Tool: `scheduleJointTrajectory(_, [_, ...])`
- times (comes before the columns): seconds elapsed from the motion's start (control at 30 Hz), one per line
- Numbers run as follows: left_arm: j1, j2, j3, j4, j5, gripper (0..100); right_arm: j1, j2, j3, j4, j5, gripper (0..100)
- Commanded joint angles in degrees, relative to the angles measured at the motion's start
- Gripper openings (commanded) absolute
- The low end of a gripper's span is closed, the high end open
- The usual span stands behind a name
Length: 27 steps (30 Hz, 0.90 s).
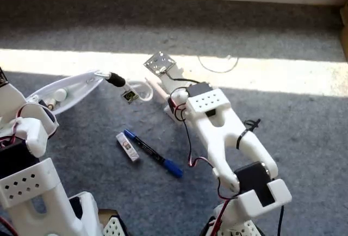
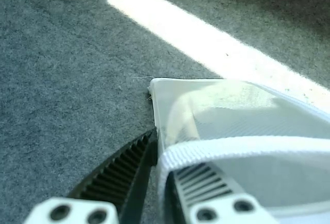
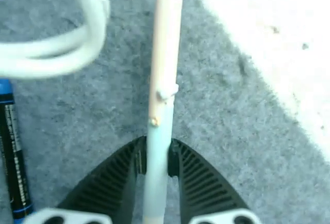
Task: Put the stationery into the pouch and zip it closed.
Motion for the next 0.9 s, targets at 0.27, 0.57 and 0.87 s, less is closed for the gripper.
scheduleJointTrajectory(0.27, [-0.31,-1.63,0.22,-3.34,0.53,1,2.68,6.55,-13.05,6.2,-2.46,0.5])
scheduleJointTrajectory(0.57, [-0.31,-1.63,0.22,-3.25,0.53,1,2.77,16.31,-30.11,20.53,-16.62,0.5])
scheduleJointTrajectory(0.87, [-0.31,-1.63,0.22,-3.16,0.53,1,2.51,28.44,-45.58,31.6,-19.87,0.5])
